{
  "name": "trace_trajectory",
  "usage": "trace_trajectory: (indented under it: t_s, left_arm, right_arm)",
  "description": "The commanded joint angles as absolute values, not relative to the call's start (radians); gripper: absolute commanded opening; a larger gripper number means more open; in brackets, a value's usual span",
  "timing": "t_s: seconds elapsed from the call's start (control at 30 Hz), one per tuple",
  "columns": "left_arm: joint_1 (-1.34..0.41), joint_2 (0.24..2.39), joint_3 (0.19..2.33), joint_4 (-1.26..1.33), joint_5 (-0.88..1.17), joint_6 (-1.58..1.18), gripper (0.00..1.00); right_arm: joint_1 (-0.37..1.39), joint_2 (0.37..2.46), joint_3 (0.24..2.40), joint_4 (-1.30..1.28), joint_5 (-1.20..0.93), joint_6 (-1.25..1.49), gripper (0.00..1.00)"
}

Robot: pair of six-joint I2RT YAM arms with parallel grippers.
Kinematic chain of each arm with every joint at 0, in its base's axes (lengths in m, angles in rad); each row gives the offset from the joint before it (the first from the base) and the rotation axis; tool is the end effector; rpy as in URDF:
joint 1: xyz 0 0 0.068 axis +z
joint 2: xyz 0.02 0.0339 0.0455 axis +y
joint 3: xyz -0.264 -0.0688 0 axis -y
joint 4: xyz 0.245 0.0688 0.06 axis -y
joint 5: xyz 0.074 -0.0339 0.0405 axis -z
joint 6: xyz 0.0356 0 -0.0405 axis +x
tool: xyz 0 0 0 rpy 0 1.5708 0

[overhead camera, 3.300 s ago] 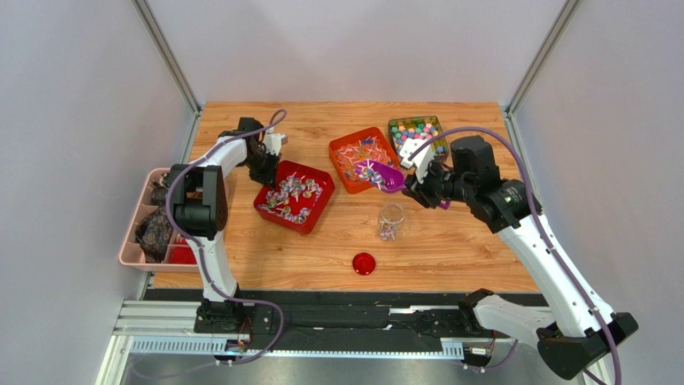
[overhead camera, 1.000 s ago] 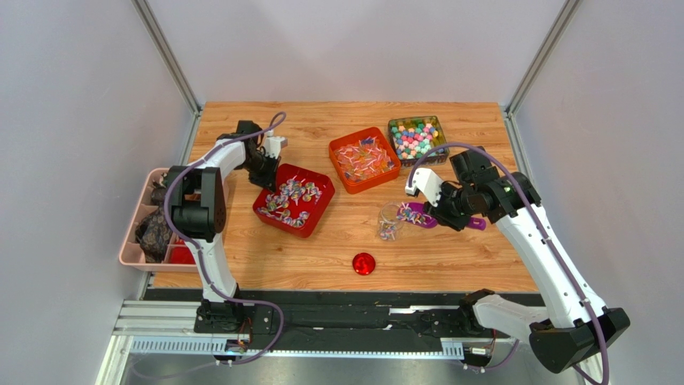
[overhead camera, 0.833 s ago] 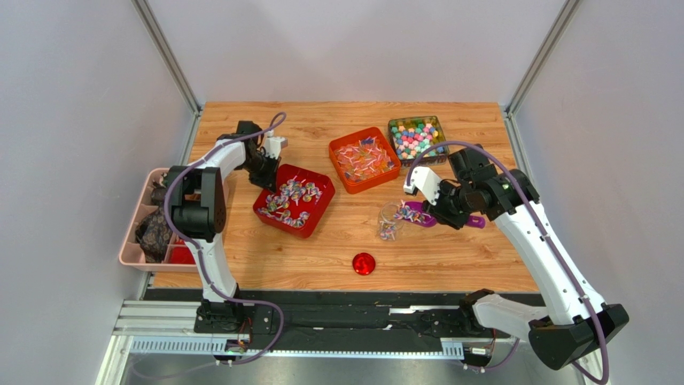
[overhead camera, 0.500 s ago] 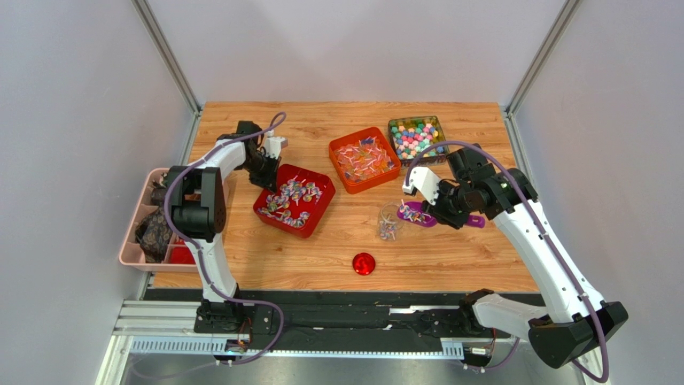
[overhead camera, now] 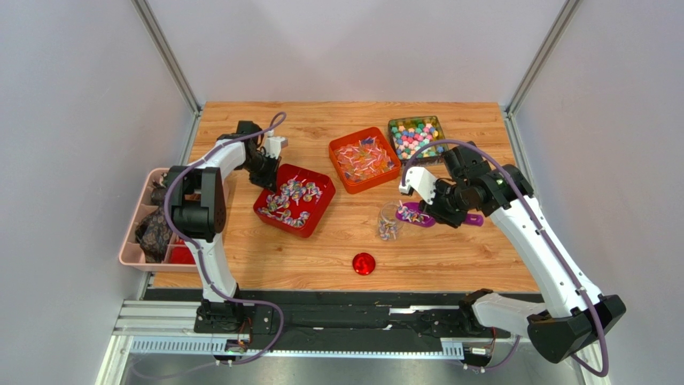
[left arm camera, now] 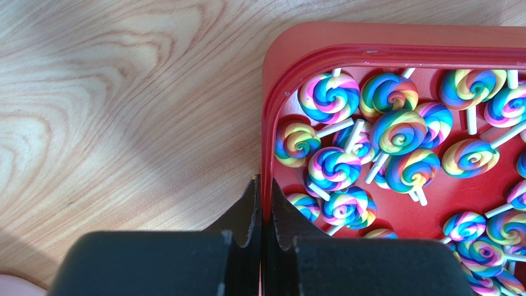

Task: Pack the candies
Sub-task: Place the fake candies in the packing bottle.

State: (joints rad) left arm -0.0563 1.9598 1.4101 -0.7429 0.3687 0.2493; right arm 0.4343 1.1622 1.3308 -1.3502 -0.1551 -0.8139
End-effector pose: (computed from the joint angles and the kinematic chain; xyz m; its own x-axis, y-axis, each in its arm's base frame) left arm 0.3885 -0.0347 0.1779 -0.8930 0.2808 -0.3516 0.3835 0.8838 -0.2681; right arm 0.1682 0.0841 0.3550 -0.2355 -0.9010 -0.3645 -0.9321 0.3155 -0.1777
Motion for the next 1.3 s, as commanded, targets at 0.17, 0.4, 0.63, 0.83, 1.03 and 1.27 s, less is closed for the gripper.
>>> trace_trajectory:
  t_s: [0.17,0.4,0.63,0.83,1.03,1.27]
  left_arm:
    - [-0.049,1.893,1.425,-0.756,0.443,0.239,0.0]
    - [-0.049,1.89,1.42,-0.753,0.445,0.239,0.0]
    - [-0.049,1.891,1.424,-0.752,0.446,0.236,0.0]
    - [-0.049,1.89,1.424,-0.752,0.445,0.239,0.0]
    - [-0.049,1.89,1.43,-0.755,0.445,0.239,0.0]
    - [-0.049,1.891,1.425,-0.755,0.443,0.239,0.0]
  right_arm:
    - [0.469,1.204,1.417,-1.393,-0.11,-0.847,0.0]
    - [0.482,1.221,1.439,-1.443,-0.071,-0.862,0.0]
    - [0.502,1.218,1.424,-1.47,-0.052,-0.867,0.0]
    - [0.506,1.213,1.407,-1.474,-0.043,-0.87,0.0]
    - [0.518,1.219,1.41,-1.491,-0.025,-0.877,0.0]
    - [0.541,1.221,1.407,-1.534,0.035,-0.882,0.0]
